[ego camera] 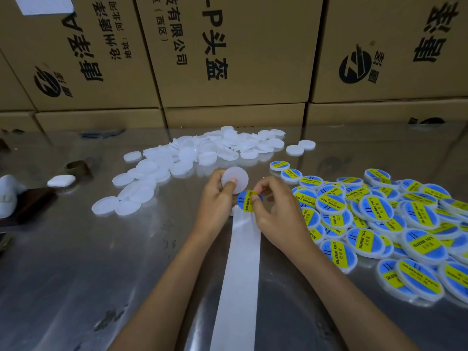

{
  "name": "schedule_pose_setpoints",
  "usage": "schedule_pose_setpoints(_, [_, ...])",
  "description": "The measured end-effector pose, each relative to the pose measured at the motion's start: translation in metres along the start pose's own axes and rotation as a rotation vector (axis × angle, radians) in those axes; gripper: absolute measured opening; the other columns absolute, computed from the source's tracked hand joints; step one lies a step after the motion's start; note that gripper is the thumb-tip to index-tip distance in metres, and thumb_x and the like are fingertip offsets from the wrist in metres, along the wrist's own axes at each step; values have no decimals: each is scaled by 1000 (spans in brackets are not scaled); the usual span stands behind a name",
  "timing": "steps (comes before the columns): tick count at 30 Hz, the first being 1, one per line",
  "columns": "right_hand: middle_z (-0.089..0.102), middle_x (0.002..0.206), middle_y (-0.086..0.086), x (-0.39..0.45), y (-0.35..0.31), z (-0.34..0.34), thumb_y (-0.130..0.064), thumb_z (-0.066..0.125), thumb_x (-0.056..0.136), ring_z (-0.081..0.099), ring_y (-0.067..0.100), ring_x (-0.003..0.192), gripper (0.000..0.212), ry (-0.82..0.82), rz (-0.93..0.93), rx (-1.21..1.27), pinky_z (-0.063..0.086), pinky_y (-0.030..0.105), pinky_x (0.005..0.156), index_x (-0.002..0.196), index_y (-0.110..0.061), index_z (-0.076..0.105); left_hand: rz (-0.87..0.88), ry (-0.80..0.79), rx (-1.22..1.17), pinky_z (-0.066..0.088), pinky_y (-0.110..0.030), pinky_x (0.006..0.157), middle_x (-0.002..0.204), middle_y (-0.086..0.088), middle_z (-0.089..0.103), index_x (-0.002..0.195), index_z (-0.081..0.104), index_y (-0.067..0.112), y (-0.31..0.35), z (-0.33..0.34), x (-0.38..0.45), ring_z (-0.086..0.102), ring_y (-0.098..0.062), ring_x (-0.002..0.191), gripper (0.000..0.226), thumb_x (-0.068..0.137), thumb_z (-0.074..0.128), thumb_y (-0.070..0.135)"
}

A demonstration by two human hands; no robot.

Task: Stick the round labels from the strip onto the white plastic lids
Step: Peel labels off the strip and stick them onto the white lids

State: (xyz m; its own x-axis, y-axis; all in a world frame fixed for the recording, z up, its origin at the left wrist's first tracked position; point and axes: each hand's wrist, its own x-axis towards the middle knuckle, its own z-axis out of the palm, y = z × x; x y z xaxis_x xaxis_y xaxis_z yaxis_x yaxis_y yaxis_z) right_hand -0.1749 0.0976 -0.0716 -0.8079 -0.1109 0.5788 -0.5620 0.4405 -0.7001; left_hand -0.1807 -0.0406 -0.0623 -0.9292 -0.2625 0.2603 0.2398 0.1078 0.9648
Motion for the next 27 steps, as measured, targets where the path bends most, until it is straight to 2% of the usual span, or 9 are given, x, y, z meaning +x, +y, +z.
schedule_pose_setpoints(2, [58, 85, -11, 0, -4, -1, -12, 60, 88, 56, 11, 82, 18, 24, 74, 113, 48, 29, 71, 87, -26, 50, -35, 3, -26, 58, -22, 69, 105, -12, 66, 99, 58, 16, 0, 0, 1, 72, -11, 86, 15, 103, 47, 6])
schedule_pose_setpoints(5, [60, 82, -13, 1, -8, -6, -8, 62, 88, 55, 7, 65, 22, 72, 140, 285, 47, 23, 59, 87, -25, 48, -108, 7, -131, 61, -30, 80, 116, -19, 66, 101, 60, 13, 2, 1, 2, 73, -27, 99, 16, 103, 47, 5])
schedule_pose_setpoints(7, [59, 74, -16, 4, -9, -9, -3, 63, 87, 52, 2, 60, 26, 94, 191, 377, 46, 19, 57, 87, -24, 48, -156, 14, -194, 60, -35, 85, 121, -21, 66, 110, 64, 9, 5, 1, 1, 71, -32, 104, 19, 102, 48, 4])
schedule_pose_setpoints(11, [64, 81, -4, 9, -12, -14, 0, 68, 85, 62, 11, 73, 25, 92, 293, 462, 54, 36, 70, 89, -18, 52, -241, -73, -482, 61, -37, 84, 125, -16, 67, 120, 66, 21, 15, -1, -4, 73, -31, 100, 38, 100, 43, -3])
schedule_pose_setpoints(14, [67, 88, 4, 11, -13, -18, 1, 70, 83, 66, 11, 78, 23, 89, 332, 531, 56, 30, 70, 91, -15, 54, -318, -203, -629, 61, -37, 83, 130, -17, 64, 137, 57, 18, 19, 1, -8, 70, -33, 108, 46, 100, 37, -2])
schedule_pose_setpoints(16, [68, 89, 4, 13, -12, -20, 1, 71, 83, 67, 10, 78, 23, 85, 333, 536, 56, 28, 70, 91, -13, 55, -387, -251, -690, 61, -38, 85, 129, -18, 66, 137, 56, 14, 20, 5, -11, 70, -31, 108, 44, 99, 39, 2])
schedule_pose_setpoints(21, [69, 90, 7, 14, -6, -17, -1, 74, 80, 68, 23, 82, 26, 62, 352, 424, 57, 37, 72, 89, -18, 56, -465, -306, -737, 56, -43, 96, 126, -17, 68, 129, 62, 14, 17, 9, -14, 67, -31, 115, 38, 99, 40, 11])
schedule_pose_setpoints(23, [70, 89, 7, 13, -4, -16, -4, 76, 80, 67, 21, 76, 26, 60, 366, 403, 53, 36, 64, 89, -20, 57, -471, -312, -729, 55, -43, 96, 126, -17, 68, 128, 63, 14, 16, 9, -14, 67, -32, 116, 37, 97, 41, 11])
schedule_pose_setpoints(27, [71, 87, 2, 13, 0, -16, -8, 77, 79, 69, 18, 76, 27, 50, 354, 342, 56, 35, 66, 89, -23, 57, -475, -319, -726, 59, -40, 91, 125, -17, 69, 126, 64, 15, 15, 11, -15, 69, -30, 111, 37, 95, 44, 12])
